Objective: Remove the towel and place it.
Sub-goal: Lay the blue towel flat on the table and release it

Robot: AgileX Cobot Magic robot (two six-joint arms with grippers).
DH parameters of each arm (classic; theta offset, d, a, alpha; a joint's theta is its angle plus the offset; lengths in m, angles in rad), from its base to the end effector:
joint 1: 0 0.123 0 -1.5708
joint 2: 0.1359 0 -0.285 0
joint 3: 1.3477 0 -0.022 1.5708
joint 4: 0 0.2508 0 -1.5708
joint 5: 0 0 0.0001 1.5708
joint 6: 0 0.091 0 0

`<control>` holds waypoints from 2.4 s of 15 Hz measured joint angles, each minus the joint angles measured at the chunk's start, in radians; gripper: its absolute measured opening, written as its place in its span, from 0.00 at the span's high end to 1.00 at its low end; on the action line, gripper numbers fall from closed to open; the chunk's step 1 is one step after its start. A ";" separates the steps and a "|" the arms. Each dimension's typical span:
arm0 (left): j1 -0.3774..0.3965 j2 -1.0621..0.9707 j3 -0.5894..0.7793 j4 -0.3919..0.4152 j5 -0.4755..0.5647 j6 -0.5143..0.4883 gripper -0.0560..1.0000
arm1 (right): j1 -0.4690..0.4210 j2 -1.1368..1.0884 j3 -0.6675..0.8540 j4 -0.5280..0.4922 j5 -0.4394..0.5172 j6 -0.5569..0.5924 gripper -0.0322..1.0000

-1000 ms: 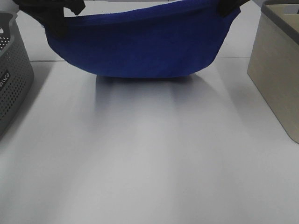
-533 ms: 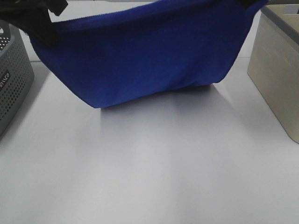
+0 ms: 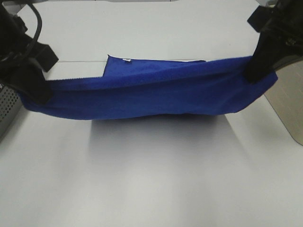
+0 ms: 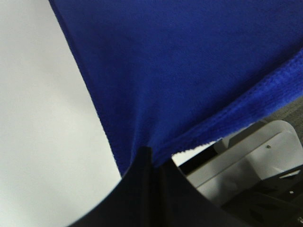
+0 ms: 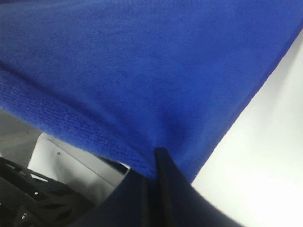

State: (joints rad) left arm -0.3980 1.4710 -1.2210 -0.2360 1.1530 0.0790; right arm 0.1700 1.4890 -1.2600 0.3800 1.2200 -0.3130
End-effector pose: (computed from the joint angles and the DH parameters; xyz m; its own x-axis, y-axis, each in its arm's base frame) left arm 0.2548 -0.1282 0.3031 -0.8972 0.3579 -0.2586 0.4140 0.8855 -0.2110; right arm 0.2770 0.0797 0.3109 -0.9021 -0.3219 -0.2874 -0.4028 0.8672 0.2929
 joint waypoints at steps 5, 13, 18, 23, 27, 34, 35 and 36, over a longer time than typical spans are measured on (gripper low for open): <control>-0.117 -0.093 0.258 -0.076 -0.007 -0.028 0.95 | 0.001 -0.024 0.235 0.023 0.003 0.008 0.95; -0.230 -0.175 0.471 -0.192 -0.020 -0.107 0.95 | 0.000 -0.149 0.549 0.085 0.006 0.008 0.95; -0.287 -0.180 0.573 -0.241 -0.035 -0.123 0.95 | -0.007 -0.150 0.707 0.142 0.005 0.008 0.95; -0.287 -0.180 0.587 -0.248 -0.038 -0.123 0.95 | -0.007 -0.147 0.718 0.151 0.004 0.010 0.95; -0.287 -0.060 0.587 -0.249 -0.041 -0.079 0.95 | -0.007 -0.074 0.718 0.154 0.003 0.010 0.95; -0.287 0.143 0.551 -0.262 -0.034 0.032 0.95 | -0.007 0.103 0.718 0.154 0.001 0.013 0.95; -0.287 0.160 0.537 -0.257 -0.029 0.043 0.95 | -0.007 0.132 0.718 0.150 0.001 0.013 0.95; -0.287 0.179 0.526 -0.255 -0.026 0.051 0.95 | -0.008 0.159 0.718 0.150 0.000 0.014 0.95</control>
State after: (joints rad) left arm -0.6850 1.6500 -0.6950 -0.4910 1.1270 0.1300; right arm 0.1620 1.6480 -0.5420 0.5300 1.2200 -0.2990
